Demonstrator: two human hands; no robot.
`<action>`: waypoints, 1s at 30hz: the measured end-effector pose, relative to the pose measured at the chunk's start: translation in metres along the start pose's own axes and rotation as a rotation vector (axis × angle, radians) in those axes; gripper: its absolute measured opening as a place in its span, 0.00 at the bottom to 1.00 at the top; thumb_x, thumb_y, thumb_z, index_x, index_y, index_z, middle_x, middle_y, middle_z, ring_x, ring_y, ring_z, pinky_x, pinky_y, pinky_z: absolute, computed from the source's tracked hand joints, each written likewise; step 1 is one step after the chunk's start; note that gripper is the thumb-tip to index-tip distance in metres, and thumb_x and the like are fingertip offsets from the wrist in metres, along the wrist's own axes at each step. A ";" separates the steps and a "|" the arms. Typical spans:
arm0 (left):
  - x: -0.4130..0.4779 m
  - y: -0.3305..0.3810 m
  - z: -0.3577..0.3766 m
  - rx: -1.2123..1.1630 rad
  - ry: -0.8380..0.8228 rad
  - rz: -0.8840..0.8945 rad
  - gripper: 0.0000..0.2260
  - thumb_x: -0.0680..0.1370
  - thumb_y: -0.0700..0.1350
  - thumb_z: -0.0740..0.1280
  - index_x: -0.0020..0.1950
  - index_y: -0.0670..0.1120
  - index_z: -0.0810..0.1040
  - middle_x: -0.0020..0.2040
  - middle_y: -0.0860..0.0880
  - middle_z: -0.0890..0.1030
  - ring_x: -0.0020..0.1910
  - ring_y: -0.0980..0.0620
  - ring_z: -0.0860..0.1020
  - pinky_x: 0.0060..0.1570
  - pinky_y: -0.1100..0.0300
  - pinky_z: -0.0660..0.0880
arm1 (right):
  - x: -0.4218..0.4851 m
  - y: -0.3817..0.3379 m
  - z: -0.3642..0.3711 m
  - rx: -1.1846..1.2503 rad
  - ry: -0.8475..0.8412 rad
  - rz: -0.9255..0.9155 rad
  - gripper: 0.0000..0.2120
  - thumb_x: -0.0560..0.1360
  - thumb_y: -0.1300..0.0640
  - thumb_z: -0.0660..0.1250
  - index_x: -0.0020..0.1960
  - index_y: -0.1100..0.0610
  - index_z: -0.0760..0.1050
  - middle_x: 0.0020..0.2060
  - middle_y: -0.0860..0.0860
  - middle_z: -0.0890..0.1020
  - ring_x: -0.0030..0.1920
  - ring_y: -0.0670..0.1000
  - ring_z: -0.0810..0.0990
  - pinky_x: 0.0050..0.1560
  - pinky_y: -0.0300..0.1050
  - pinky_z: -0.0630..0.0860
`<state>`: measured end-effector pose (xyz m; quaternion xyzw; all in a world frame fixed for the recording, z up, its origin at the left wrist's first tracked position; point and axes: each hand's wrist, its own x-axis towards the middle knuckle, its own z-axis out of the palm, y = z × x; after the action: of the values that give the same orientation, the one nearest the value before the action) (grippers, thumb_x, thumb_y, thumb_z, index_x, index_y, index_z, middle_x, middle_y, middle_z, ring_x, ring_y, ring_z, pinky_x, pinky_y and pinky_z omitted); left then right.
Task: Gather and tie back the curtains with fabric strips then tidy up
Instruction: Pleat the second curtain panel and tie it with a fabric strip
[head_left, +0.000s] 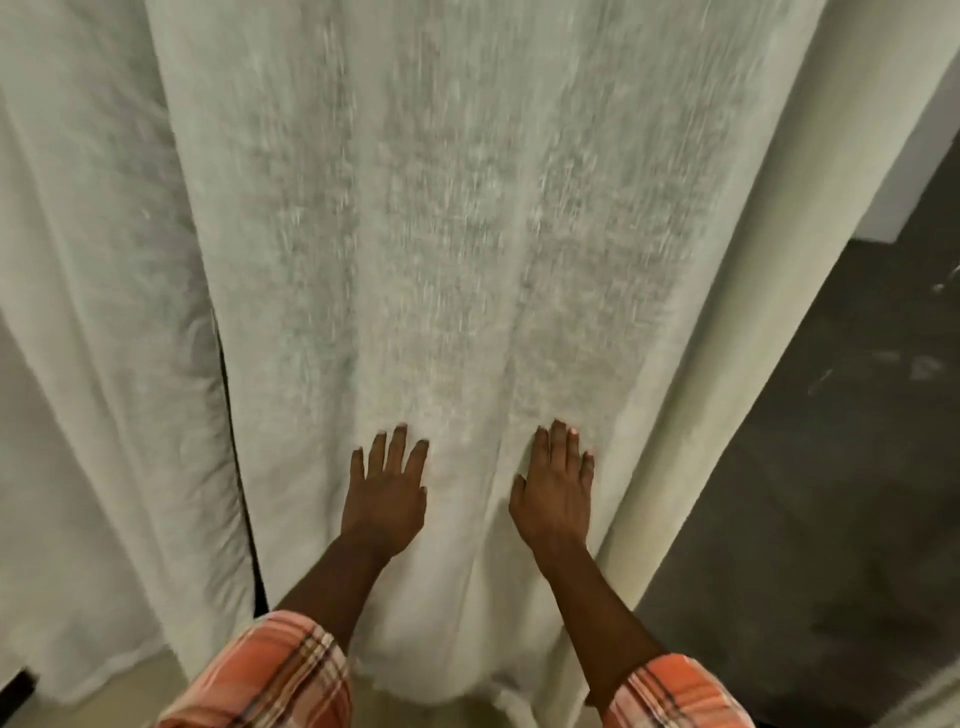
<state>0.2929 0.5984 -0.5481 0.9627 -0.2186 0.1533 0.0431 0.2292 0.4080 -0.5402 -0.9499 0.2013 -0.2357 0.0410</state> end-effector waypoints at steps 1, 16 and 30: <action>0.016 -0.005 -0.013 0.009 0.061 0.023 0.28 0.79 0.50 0.60 0.78 0.48 0.55 0.79 0.42 0.50 0.77 0.40 0.51 0.72 0.40 0.52 | 0.014 -0.005 -0.011 -0.014 0.067 0.011 0.32 0.76 0.54 0.64 0.76 0.61 0.57 0.76 0.60 0.57 0.77 0.60 0.54 0.75 0.61 0.51; 0.181 -0.030 -0.231 0.042 0.705 0.179 0.25 0.71 0.47 0.71 0.68 0.46 0.74 0.73 0.39 0.65 0.70 0.37 0.67 0.65 0.36 0.65 | 0.188 -0.035 -0.222 -0.141 0.691 0.036 0.34 0.72 0.51 0.68 0.74 0.63 0.63 0.73 0.62 0.64 0.74 0.62 0.61 0.73 0.65 0.55; 0.239 -0.030 -0.386 0.026 0.953 0.127 0.24 0.75 0.52 0.59 0.70 0.46 0.71 0.75 0.39 0.62 0.73 0.37 0.63 0.67 0.36 0.62 | 0.253 -0.039 -0.345 -0.168 0.975 0.013 0.31 0.72 0.53 0.68 0.72 0.62 0.66 0.74 0.62 0.64 0.75 0.62 0.59 0.74 0.64 0.47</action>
<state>0.4047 0.5857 -0.1072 0.7706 -0.2309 0.5824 0.1169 0.2875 0.3478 -0.1192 -0.7279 0.2214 -0.6352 -0.1330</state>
